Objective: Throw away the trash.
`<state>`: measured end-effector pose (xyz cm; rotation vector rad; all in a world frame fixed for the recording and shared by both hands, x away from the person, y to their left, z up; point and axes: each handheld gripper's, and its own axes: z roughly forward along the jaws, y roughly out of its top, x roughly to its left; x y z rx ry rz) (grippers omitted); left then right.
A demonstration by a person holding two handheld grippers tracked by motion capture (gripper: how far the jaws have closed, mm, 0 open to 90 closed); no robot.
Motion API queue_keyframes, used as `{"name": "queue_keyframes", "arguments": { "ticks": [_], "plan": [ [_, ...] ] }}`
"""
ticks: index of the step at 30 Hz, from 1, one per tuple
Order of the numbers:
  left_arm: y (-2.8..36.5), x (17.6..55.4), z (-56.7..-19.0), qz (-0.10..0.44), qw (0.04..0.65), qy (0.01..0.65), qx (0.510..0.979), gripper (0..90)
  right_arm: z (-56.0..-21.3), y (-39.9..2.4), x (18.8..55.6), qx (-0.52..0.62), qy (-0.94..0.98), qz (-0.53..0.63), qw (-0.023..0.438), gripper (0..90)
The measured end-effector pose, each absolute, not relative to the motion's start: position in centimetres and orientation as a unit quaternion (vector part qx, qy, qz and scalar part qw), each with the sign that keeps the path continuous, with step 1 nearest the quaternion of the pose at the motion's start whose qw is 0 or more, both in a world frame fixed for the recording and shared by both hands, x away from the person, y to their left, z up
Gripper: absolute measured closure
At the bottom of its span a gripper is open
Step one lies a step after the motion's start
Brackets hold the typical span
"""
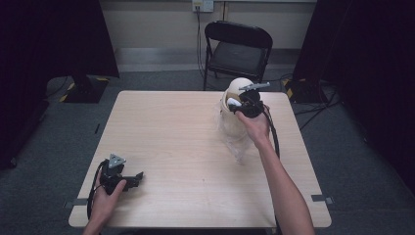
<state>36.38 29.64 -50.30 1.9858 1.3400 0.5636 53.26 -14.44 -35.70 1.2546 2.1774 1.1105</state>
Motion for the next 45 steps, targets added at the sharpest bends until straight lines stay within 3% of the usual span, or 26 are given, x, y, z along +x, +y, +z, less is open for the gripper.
{"name": "queue_keyframes", "arguments": {
  "ticks": [35,36,45],
  "plan": [
    [29.6,36.4,-50.3,0.216,0.334,0.513,0.761,7.0,-37.6,-13.2,56.4,0.507,0.766,0.335,0.211,71.5],
    [29.7,36.4,-50.3,0.216,0.334,0.512,0.761,7.0,-37.7,-13.0,56.3,0.508,0.765,0.331,0.217,66.6],
    [29.6,36.4,-50.3,0.216,0.333,0.513,0.761,7.1,-37.5,-13.0,56.3,0.523,0.758,0.316,0.23,56.8]
  ]
}}
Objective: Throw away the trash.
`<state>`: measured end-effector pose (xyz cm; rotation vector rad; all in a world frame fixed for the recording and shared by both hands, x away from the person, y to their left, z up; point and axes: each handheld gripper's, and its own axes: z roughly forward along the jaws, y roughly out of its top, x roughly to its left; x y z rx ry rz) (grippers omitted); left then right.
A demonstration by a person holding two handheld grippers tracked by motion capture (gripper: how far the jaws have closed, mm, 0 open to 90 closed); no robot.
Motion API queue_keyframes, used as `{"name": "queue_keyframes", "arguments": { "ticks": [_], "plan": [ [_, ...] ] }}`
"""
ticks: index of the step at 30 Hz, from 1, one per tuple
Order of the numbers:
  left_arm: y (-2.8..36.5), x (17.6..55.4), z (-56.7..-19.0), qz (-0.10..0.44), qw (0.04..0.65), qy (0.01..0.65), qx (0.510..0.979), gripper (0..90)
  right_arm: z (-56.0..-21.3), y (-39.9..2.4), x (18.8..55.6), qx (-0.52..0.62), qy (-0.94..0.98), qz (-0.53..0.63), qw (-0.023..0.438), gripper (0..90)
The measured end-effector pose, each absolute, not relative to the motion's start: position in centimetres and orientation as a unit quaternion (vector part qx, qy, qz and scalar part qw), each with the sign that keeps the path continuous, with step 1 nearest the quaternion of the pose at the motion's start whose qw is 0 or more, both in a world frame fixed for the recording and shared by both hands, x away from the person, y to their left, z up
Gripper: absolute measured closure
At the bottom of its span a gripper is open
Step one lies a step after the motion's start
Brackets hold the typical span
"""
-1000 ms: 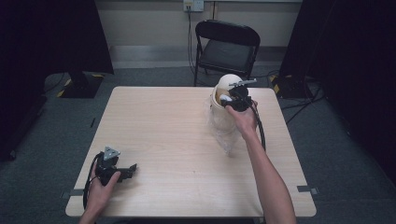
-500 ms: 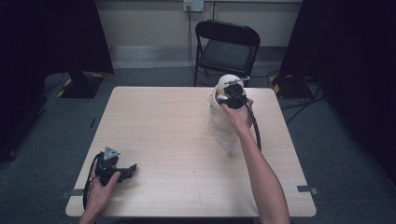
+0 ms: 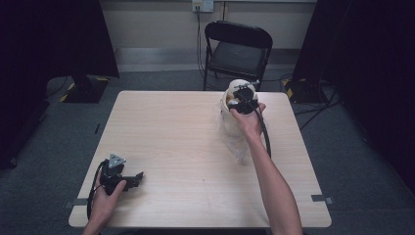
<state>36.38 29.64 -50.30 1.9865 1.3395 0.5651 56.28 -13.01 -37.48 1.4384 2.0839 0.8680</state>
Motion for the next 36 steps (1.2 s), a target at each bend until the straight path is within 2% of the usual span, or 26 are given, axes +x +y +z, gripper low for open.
{"name": "queue_keyframes", "arguments": {
  "ticks": [11,14,29,30,31,32,36],
  "plan": [
    [29.64,36.38,-50.3,0.217,0.333,0.513,0.761,7.1,-37.0,-13.32,55.92,0.548,0.742,0.316,0.221,49.4],
    [29.64,36.38,-50.3,0.216,0.333,0.513,0.761,7.1,-36.82,-13.74,55.83,0.556,0.736,0.328,0.203,47.0],
    [29.64,36.38,-50.3,0.216,0.334,0.513,0.761,7.1,-36.9,-13.82,55.52,0.582,0.705,0.356,0.194,46.0],
    [29.64,36.38,-50.29,0.217,0.333,0.513,0.761,7.1,-36.89,-13.76,55.51,0.589,0.7,0.356,0.192,49.5],
    [29.64,36.38,-50.29,0.217,0.333,0.513,0.761,7.1,-36.89,-13.75,55.54,0.593,0.696,0.356,0.193,61.4],
    [29.63,36.38,-50.3,0.217,0.333,0.513,0.761,7.1,-36.93,-13.76,55.59,0.588,0.699,0.36,0.191,66.6],
    [29.64,36.38,-50.3,0.217,0.333,0.513,0.761,7.1,-37.17,-13.76,55.72,0.592,0.695,0.361,0.188,66.1]
  ]
}}
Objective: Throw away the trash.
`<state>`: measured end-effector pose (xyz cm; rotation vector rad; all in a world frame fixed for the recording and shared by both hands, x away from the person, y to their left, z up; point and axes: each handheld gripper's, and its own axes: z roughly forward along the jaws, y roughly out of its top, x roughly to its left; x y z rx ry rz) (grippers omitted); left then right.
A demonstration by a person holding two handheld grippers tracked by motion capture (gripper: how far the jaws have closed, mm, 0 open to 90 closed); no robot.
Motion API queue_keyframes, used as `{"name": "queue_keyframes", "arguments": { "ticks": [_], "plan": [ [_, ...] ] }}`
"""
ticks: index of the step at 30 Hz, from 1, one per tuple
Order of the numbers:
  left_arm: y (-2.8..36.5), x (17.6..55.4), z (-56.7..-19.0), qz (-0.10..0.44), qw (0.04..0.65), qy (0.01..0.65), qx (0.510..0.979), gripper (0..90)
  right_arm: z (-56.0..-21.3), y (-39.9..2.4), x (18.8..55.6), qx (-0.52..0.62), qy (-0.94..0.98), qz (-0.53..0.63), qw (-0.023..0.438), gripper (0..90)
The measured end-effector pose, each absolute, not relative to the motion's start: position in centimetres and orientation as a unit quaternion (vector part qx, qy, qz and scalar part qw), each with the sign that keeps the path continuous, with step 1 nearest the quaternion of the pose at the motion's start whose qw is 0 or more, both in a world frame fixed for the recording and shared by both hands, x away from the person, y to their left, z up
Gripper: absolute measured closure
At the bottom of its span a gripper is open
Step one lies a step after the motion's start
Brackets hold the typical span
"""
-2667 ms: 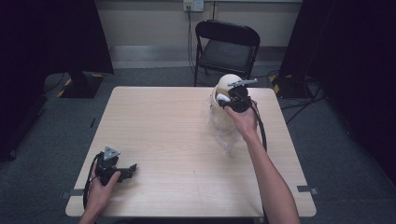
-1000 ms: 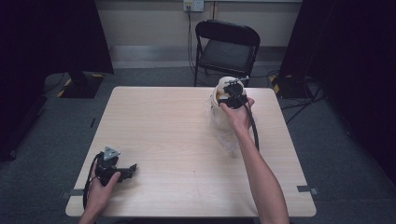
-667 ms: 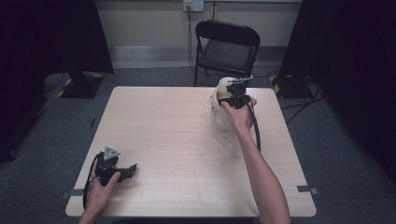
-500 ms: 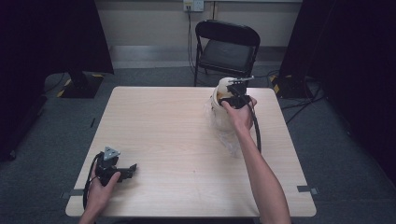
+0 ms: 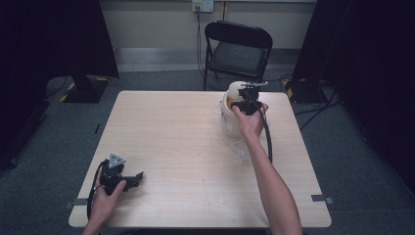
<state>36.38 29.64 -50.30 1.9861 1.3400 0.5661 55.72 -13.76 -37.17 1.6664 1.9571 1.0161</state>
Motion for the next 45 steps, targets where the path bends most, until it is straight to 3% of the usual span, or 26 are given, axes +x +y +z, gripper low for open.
{"name": "queue_keyframes", "arguments": {
  "ticks": [5,15,30,32,45],
  "plan": [
    [29.6,36.4,-50.3,0.217,0.334,0.513,0.761,7.1,-37.0,-13.9,55.7,0.605,0.682,0.368,0.183,46.3],
    [29.6,36.4,-50.3,0.217,0.334,0.513,0.76,7.1,-35.9,-14.0,54.5,0.613,0.669,0.381,0.176,31.6],
    [29.6,36.4,-50.3,0.218,0.334,0.514,0.76,7.2,-35.6,-14.9,52.3,0.57,0.694,0.395,0.193,34.0],
    [29.6,36.4,-50.3,0.218,0.334,0.514,0.76,7.2,-35.4,-15.3,51.1,0.56,0.697,0.4,0.203,28.4],
    [29.6,36.4,-50.3,0.218,0.334,0.514,0.759,7.2,-35.7,-16.0,46.5,0.508,0.727,0.409,0.215,19.1]
  ]
}}
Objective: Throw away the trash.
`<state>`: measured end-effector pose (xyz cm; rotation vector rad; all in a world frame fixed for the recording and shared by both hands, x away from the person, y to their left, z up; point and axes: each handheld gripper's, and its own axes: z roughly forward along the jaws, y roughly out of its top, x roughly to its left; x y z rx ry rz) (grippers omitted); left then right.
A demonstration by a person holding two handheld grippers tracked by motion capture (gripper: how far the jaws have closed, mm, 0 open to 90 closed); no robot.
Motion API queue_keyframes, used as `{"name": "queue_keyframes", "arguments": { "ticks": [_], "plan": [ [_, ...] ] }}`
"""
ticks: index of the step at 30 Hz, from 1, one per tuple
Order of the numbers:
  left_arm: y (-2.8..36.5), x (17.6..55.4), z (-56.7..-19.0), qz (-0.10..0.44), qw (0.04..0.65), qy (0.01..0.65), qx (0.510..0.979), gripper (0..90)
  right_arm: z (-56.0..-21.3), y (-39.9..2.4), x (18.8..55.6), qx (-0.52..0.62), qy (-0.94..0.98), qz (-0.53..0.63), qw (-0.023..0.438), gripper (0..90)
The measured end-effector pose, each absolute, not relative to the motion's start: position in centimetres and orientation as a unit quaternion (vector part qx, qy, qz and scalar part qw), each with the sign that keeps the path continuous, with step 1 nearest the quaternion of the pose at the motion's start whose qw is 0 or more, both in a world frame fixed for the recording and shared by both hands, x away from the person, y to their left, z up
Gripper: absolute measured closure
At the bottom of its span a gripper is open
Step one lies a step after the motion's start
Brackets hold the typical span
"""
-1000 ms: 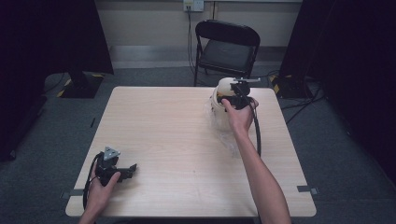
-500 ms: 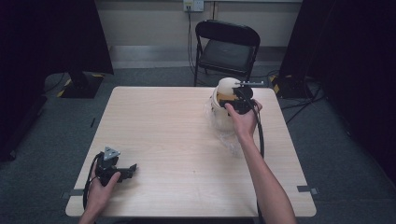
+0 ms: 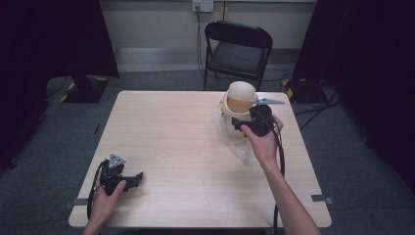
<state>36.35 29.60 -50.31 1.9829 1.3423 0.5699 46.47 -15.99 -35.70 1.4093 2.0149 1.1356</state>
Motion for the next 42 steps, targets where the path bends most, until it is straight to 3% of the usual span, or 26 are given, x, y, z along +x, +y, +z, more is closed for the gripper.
{"name": "queue_keyframes", "arguments": {
  "ticks": [12,24,42],
  "plan": [
    [29.6,36.3,-50.3,0.218,0.334,0.514,0.759,7.2,-37.9,-16.2,41.8,0.48,0.741,0.424,0.201,16.0],
    [29.6,36.3,-50.3,0.218,0.334,0.514,0.76,7.2,-42.4,-18.0,37.5,0.483,0.755,0.409,0.169,15.2],
    [29.6,36.3,-50.3,0.218,0.334,0.514,0.76,7.2,-47.5,-22.7,35.7,0.521,0.749,0.371,0.174,15.4]
  ]
}}
